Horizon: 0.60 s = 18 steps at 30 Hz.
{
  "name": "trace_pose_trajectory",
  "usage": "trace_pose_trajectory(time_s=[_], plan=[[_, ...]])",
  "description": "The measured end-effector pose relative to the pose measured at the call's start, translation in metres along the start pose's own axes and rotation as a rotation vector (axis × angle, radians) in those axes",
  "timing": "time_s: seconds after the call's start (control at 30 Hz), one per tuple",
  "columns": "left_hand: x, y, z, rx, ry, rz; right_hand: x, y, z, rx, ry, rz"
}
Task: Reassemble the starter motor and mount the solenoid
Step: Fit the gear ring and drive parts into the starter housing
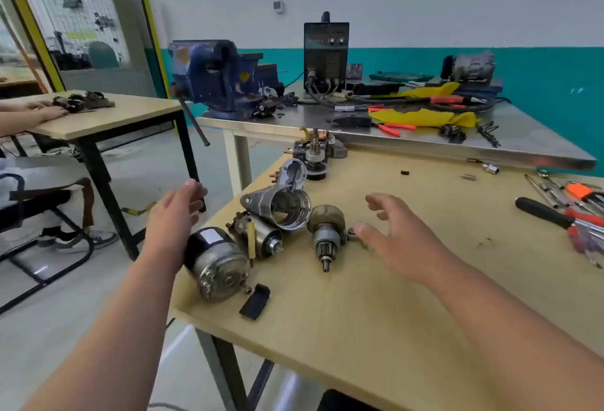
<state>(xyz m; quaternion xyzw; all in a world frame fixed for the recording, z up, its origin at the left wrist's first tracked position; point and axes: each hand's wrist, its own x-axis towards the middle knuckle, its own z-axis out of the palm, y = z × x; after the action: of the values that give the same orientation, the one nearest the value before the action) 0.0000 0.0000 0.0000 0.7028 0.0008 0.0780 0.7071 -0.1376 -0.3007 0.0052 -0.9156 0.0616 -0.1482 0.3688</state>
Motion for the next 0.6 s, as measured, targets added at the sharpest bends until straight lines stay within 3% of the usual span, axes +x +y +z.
trace_pose_trajectory(time_s=[0.1,0.27,0.43,0.6], plan=[[0.006,-0.01,0.016,0.023,0.081,-0.017,0.036,-0.012,0.018,-0.052,0.026,-0.101],[0.012,-0.007,0.049,0.093,-0.169,-0.161,0.08,-0.039,0.047,0.101,-0.118,-0.116],[0.004,-0.004,0.087,0.199,-0.196,-0.107,0.092,-0.024,0.049,-0.037,-0.194,-0.172],[-0.008,0.003,0.121,0.317,-0.215,-0.079,0.081,0.006,0.035,0.052,-0.126,-0.155]])
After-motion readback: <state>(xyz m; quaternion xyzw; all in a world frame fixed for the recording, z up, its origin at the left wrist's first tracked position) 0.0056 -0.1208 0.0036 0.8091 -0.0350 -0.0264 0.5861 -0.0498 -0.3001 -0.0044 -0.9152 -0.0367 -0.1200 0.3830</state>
